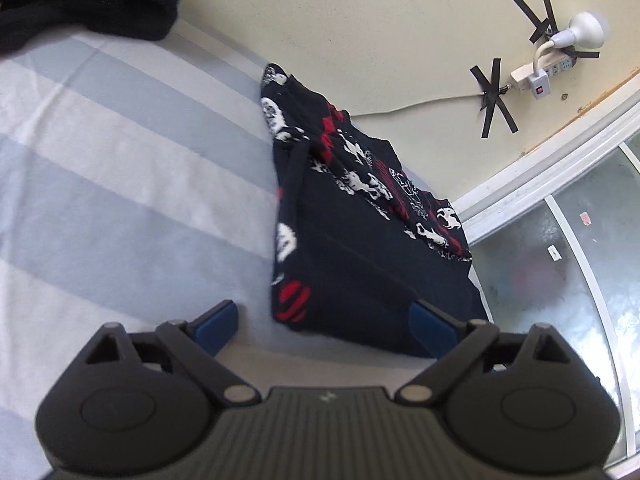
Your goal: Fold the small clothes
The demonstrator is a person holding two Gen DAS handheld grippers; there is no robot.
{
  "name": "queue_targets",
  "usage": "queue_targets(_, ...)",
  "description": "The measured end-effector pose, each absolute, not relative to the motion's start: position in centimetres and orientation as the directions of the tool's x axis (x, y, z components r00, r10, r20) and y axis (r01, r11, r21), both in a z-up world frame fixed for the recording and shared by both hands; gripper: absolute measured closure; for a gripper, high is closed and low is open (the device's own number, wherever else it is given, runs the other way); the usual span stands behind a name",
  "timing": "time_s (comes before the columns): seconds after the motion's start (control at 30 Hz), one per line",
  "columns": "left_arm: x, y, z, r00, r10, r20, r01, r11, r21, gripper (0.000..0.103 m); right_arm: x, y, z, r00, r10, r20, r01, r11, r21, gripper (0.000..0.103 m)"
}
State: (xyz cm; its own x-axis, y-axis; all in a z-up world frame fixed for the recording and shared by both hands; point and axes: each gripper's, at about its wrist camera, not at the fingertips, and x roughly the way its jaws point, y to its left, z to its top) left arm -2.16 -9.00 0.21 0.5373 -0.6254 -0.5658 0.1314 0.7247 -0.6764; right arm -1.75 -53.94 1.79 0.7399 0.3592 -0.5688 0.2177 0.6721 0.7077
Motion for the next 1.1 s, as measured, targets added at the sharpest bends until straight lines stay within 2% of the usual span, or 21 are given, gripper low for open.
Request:
queue_targets(0.03, -1.9, -9.8, 0.2, 0.556, -0.607, -0.568, 0.133, 0.740, -0.660, 0.011, -1.0, -53.5, 1.7, 0.740, 0.367, -0.563, 0.211, 0.668, 0.714, 0.055)
queue_targets(0.07, -1.8, -10.5, 0.4, 0.578, -0.584, -0.570, 0.140, 0.759, -0.636, 0.032, -0.2, -53.1, 1.5, 0.744, 0.373, -0.554, 0.204, 0.663, 0.720, 0.054)
queue_targets(0.1, -1.3, -11.3, 0.2, 0.577, -0.554, -0.600, 0.134, 0.789, -0.600, 0.060, 0.6, -52.8, 1.2, 0.753, 0.373, -0.542, 0.200, 0.654, 0.729, 0.054)
queue_targets(0.17, -0.7, -12.1, 0.1, 0.606, -0.463, -0.646, 0.093, 0.849, -0.521, 0.086, 1.8, -52.4, 0.8, 0.768, 0.372, -0.521, 0.199, 0.635, 0.747, 0.056)
queue_targets(0.2, -0.4, -11.9, 0.1, 0.598, -0.471, -0.648, 0.080, 0.840, -0.537, 0.086, 2.2, -52.2, 0.8, 0.774, 0.368, -0.516, 0.198, 0.632, 0.749, 0.057)
queue_targets(0.23, -0.1, -11.4, 0.1, 0.581, -0.484, -0.654, 0.060, 0.827, -0.559, 0.087, 2.6, -52.1, 0.8, 0.774, 0.364, -0.518, 0.203, 0.633, 0.747, 0.065)
queue_targets(0.27, 0.0, -11.0, 0.1, 0.568, -0.501, -0.653, 0.055, 0.815, -0.577, 0.087, 2.7, -52.1, 0.8, 0.763, 0.349, -0.544, 0.228, 0.642, 0.732, 0.089)
queue_targets(0.3, 0.1, -10.6, 0.1, 0.558, -0.513, -0.652, 0.050, 0.805, -0.591, 0.088, 2.9, -52.0, 0.8, 0.746, 0.337, -0.574, 0.257, 0.650, 0.715, 0.091)
queue_targets(0.37, -0.3, -9.6, 0.6, 0.558, -0.537, -0.632, 0.052, 0.783, -0.620, 0.089, 2.2, -52.2, 1.2, 0.754, 0.344, -0.560, 0.261, 0.625, 0.736, 0.092)
queue_targets(0.63, -3.9, -4.8, 6.0, 0.624, -0.558, -0.547, 0.142, 0.769, -0.623, 0.091, -3.9, -50.3, 6.8, 0.799, 0.381, -0.465, 0.118, 0.658, 0.743, 0.093)
queue_targets(0.73, -5.7, -3.7, 6.8, 0.600, -0.558, -0.574, 0.152, 0.784, -0.603, 0.092, -7.0, -48.9, 7.8, 0.789, 0.417, -0.451, 0.078, 0.660, 0.747, 0.093)
queue_targets(0.83, -7.7, -3.8, 5.4, 0.575, -0.513, -0.638, 0.148, 0.832, -0.535, 0.090, -9.8, -46.7, 6.8, 0.745, 0.436, -0.505, 0.078, 0.695, 0.715, 0.092)
queue_targets(0.93, -7.9, -3.3, 4.2, 0.550, -0.470, -0.690, 0.131, 0.865, -0.485, 0.083, -11.5, -46.1, 4.7, 0.689, 0.426, -0.587, 0.091, 0.752, 0.653, 0.086)
queue_targets(1.0, -7.5, -2.6, 4.8, 0.578, -0.466, -0.670, 0.134, 0.864, -0.485, 0.064, -11.6, -47.2, 4.2, 0.696, 0.320, -0.643, 0.157, 0.806, 0.571, 0.074)
queue_targets(1.07, -6.9, -2.2, 6.2, 0.646, -0.441, -0.623, 0.150, 0.874, -0.463, 0.050, -11.1, -48.8, 4.3, 0.728, 0.292, -0.620, 0.178, 0.794, 0.582, 0.060)
queue_targets(1.1, -6.4, -2.6, 6.8, 0.675, -0.423, -0.604, 0.168, 0.886, -0.432, 0.048, -10.8, -49.0, 4.8, 0.752, 0.246, -0.612, 0.189, 0.809, 0.556, 0.060)
